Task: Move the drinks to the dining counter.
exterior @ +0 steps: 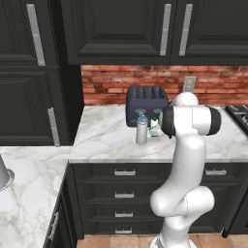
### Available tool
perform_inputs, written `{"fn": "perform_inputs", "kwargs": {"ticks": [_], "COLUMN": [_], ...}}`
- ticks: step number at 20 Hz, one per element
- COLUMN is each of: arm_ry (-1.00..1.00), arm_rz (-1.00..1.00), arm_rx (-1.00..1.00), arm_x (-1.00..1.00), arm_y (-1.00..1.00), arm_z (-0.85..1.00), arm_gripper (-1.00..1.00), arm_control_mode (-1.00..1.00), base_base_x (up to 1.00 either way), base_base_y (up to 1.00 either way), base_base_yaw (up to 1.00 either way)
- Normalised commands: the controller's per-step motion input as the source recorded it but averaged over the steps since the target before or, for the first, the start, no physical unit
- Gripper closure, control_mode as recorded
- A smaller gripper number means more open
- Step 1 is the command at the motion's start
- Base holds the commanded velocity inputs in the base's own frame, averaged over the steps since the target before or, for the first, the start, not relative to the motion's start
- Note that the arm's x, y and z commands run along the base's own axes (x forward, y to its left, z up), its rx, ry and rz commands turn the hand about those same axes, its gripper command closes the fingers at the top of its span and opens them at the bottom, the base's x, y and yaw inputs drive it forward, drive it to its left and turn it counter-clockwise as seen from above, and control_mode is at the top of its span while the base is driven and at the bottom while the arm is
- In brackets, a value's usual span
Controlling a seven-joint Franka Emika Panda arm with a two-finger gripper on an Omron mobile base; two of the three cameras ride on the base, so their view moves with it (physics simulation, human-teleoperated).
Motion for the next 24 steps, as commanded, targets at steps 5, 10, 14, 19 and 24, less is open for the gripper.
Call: {"fn": "perform_inputs", "kwargs": {"ticks": [5, 10, 14, 19, 24], "arm_ry": [0.09, 0.09, 0.06, 0.02, 0.00], "arm_rz": [0.00, -0.01, -0.02, -0.09, -0.15], "arm_rx": [0.06, 0.03, 0.02, 0.00, 0.00], "arm_x": [0.31, 0.30, 0.28, 0.16, 0.00], "arm_y": [0.25, 0.11, 0.09, 0.18, 0.14], "arm_z": [-0.01, -0.09, -0.21, -0.38, -0.39], "arm_gripper": [-1.00, -1.00, -1.00, 1.00, 1.00], "arm_control_mode": [-1.00, -1.00, -1.00, -1.00, -1.00], "base_base_x": [0.00, 0.00, 0.00, 0.00, 0.00], "base_base_y": [0.00, 0.00, 0.00, 0.00, 0.00], "base_base_yaw": [0.00, 0.00, 0.00, 0.00, 0.00]}}
